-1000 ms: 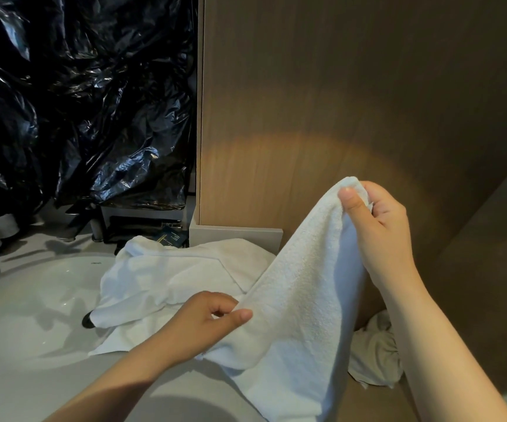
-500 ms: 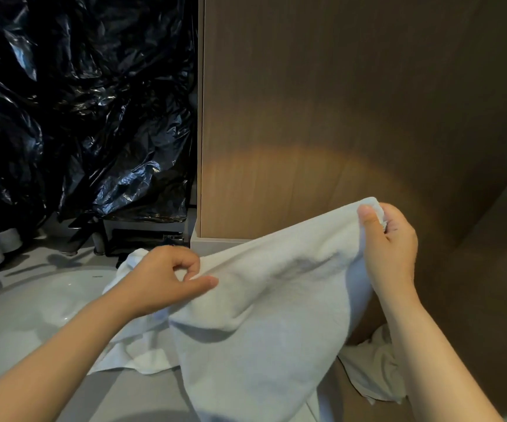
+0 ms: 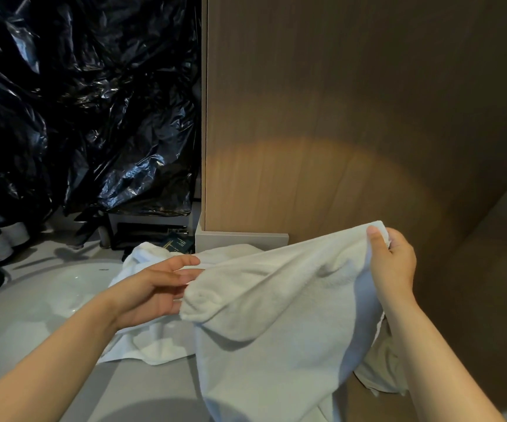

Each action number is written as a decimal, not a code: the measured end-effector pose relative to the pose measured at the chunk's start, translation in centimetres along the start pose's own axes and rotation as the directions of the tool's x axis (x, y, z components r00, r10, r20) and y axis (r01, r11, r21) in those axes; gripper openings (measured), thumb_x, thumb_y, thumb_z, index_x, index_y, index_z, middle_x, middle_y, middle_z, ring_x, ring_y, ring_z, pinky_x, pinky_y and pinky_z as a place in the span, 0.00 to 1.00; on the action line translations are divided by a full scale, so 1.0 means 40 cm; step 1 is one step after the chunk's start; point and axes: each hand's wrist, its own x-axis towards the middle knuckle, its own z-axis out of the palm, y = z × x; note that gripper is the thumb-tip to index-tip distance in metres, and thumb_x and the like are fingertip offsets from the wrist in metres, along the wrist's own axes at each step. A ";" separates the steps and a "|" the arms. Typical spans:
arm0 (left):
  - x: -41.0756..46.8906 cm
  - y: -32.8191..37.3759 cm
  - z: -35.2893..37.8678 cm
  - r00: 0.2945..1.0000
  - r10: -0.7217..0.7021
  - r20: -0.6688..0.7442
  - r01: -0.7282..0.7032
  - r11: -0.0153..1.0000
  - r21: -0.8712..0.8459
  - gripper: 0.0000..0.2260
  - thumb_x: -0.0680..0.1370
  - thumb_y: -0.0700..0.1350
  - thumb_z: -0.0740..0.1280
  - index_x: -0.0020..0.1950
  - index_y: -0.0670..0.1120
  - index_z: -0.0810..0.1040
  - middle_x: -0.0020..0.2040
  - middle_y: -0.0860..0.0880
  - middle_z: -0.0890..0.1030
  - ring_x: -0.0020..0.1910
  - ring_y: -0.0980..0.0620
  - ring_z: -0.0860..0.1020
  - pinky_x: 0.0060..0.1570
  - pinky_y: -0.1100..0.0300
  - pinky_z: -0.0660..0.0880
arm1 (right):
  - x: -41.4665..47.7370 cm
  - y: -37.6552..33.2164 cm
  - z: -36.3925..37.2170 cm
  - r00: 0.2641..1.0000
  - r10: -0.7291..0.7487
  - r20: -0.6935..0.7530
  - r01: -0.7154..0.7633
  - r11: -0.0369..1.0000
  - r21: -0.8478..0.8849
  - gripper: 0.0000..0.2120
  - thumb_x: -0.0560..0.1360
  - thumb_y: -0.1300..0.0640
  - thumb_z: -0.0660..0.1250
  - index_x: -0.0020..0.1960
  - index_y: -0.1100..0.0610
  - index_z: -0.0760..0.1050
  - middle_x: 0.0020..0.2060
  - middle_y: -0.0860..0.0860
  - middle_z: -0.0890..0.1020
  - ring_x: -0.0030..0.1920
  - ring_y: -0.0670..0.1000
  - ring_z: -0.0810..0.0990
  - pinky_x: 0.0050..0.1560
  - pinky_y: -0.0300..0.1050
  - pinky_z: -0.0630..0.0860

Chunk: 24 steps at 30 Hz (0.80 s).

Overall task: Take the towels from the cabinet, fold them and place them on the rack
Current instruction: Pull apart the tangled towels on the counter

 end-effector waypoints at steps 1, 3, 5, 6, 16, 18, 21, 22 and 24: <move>0.003 -0.005 -0.003 1.000 0.009 -0.001 -0.009 1.000 0.021 0.30 0.62 0.36 0.78 0.62 0.45 0.73 0.60 0.41 0.81 0.51 0.43 0.82 0.44 0.51 0.80 | -0.002 0.002 0.002 1.000 0.009 -0.002 -0.009 1.000 -0.004 0.12 0.81 0.50 0.62 0.50 0.59 0.76 0.43 0.53 0.79 0.46 0.52 0.77 0.48 0.49 0.73; 0.009 -0.011 0.001 0.999 0.048 -0.018 -0.046 0.995 0.085 0.27 0.64 0.34 0.76 0.60 0.46 0.73 0.58 0.44 0.82 0.50 0.46 0.82 0.44 0.52 0.79 | -0.005 0.006 0.006 1.000 0.017 -0.006 -0.017 1.000 -0.011 0.10 0.82 0.50 0.62 0.50 0.56 0.75 0.44 0.53 0.79 0.47 0.52 0.77 0.49 0.49 0.74; 0.016 -0.006 0.009 0.993 0.086 -0.076 -0.070 0.979 0.189 0.22 0.66 0.33 0.74 0.57 0.46 0.75 0.49 0.46 0.84 0.43 0.50 0.81 0.46 0.54 0.73 | -0.005 0.012 0.007 1.000 0.027 -0.015 -0.028 1.000 -0.012 0.09 0.82 0.50 0.62 0.51 0.55 0.75 0.44 0.52 0.79 0.47 0.51 0.77 0.49 0.48 0.74; 0.019 -0.002 0.012 0.987 0.103 -0.126 -0.070 0.968 0.242 0.22 0.66 0.32 0.75 0.56 0.46 0.76 0.45 0.48 0.83 0.41 0.52 0.81 0.45 0.56 0.73 | -0.004 0.013 0.006 0.999 0.035 -0.020 -0.035 0.999 -0.013 0.09 0.82 0.50 0.62 0.51 0.55 0.75 0.44 0.51 0.79 0.47 0.51 0.77 0.49 0.48 0.74; 0.056 -0.028 0.025 0.744 0.648 -0.165 -0.068 0.318 0.946 0.11 0.77 0.46 0.70 0.36 0.43 0.75 0.28 0.53 0.71 0.26 0.59 0.69 0.30 0.69 0.67 | -0.017 0.026 0.024 0.999 0.038 0.012 -0.038 0.999 -0.003 0.12 0.82 0.50 0.61 0.49 0.58 0.76 0.42 0.53 0.79 0.45 0.52 0.77 0.45 0.44 0.74; 0.058 -0.025 0.030 0.765 0.601 -0.232 -0.039 0.403 0.914 0.15 0.79 0.48 0.67 0.36 0.42 0.71 0.27 0.54 0.69 0.26 0.59 0.67 0.32 0.69 0.67 | -0.016 0.023 0.023 0.999 0.032 0.009 -0.032 0.999 -0.006 0.13 0.82 0.50 0.61 0.49 0.59 0.76 0.42 0.54 0.79 0.44 0.52 0.77 0.47 0.47 0.74; 0.043 -0.017 0.041 0.893 0.302 -0.335 0.019 0.718 0.696 0.16 0.79 0.53 0.65 0.40 0.42 0.73 0.34 0.49 0.74 0.31 0.55 0.72 0.38 0.60 0.75 | -0.013 0.027 0.014 1.000 0.027 -0.003 -0.027 1.000 -0.001 0.13 0.82 0.51 0.61 0.49 0.60 0.76 0.41 0.53 0.78 0.44 0.52 0.76 0.45 0.45 0.72; 0.036 -0.015 0.045 0.942 0.158 -0.297 0.043 0.819 0.572 0.17 0.78 0.54 0.65 0.45 0.39 0.76 0.39 0.47 0.78 0.35 0.52 0.74 0.42 0.58 0.78 | -0.013 0.030 0.011 1.000 0.028 -0.009 -0.029 1.000 -0.004 0.13 0.82 0.51 0.61 0.50 0.61 0.76 0.42 0.53 0.78 0.44 0.52 0.76 0.45 0.45 0.72; 0.020 -0.016 0.041 0.985 -0.002 -0.170 0.062 0.937 0.345 0.17 0.76 0.48 0.69 0.57 0.36 0.78 0.53 0.42 0.83 0.48 0.45 0.81 0.54 0.52 0.80 | -0.013 0.033 0.006 0.999 0.041 -0.021 -0.041 0.999 -0.015 0.13 0.82 0.51 0.61 0.51 0.60 0.76 0.44 0.55 0.79 0.46 0.53 0.76 0.47 0.48 0.73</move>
